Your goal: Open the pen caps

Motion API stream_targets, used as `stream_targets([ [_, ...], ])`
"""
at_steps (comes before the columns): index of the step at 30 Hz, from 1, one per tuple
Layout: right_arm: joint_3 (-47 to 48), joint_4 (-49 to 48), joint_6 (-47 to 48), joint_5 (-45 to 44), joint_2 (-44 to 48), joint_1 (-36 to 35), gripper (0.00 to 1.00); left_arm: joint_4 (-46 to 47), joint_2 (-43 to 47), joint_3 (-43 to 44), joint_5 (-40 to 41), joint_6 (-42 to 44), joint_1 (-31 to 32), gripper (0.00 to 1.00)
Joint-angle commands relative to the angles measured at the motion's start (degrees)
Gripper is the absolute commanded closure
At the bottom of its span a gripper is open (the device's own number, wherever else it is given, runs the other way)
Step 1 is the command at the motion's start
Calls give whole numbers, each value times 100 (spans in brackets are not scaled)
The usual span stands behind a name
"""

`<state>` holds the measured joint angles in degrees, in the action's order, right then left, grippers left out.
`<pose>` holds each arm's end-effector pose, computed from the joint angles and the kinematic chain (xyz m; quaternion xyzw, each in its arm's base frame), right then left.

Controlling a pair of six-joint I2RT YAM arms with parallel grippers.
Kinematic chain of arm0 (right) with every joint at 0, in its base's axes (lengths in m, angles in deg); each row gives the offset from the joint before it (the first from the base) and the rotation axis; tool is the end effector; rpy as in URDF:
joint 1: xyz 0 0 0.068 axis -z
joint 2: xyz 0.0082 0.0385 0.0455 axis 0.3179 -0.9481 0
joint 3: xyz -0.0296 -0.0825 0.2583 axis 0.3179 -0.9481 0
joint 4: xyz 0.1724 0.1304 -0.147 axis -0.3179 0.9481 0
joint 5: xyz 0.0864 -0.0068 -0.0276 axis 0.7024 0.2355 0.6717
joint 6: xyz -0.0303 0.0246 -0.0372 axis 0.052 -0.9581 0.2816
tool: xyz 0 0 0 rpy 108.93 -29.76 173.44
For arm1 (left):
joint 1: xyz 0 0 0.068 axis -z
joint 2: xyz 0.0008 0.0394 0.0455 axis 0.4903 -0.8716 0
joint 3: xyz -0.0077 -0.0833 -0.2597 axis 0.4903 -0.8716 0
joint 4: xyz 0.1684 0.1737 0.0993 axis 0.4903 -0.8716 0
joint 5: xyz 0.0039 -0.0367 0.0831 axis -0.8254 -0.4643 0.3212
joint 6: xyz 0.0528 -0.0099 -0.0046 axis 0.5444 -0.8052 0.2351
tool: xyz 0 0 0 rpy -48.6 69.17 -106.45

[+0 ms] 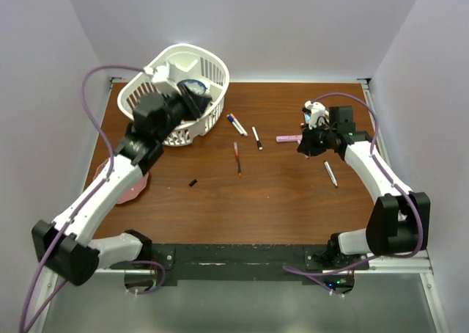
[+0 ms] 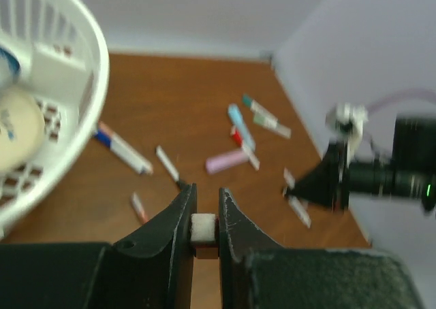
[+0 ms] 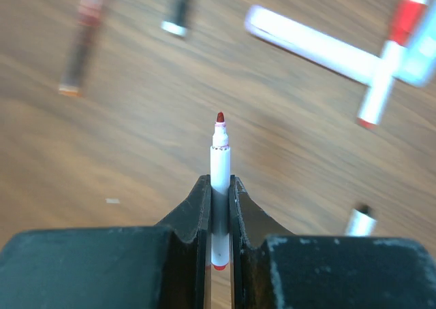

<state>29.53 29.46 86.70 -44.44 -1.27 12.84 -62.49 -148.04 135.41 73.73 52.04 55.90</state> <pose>0.2888 0.0429 0.2600 -0.2039 0.8973 0.1721 0.3516 0.2503 -0.1262 0.3979 -0.0400 0.7294 -0.3577 0.5818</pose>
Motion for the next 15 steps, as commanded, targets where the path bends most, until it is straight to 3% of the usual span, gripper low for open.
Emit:
stream_targets([
  [1,223,556,584,-1653,-567,-2,100,-1736,662,-947,-49,1068,701,100],
  [6,223,802,725,-2128,-1078,7,95,-1711,1155,-2301,652,752,931,100],
  [15,-102,706,822,-2770,-1306,112,81,-1210,726,-2785,1032,594,1169,100],
])
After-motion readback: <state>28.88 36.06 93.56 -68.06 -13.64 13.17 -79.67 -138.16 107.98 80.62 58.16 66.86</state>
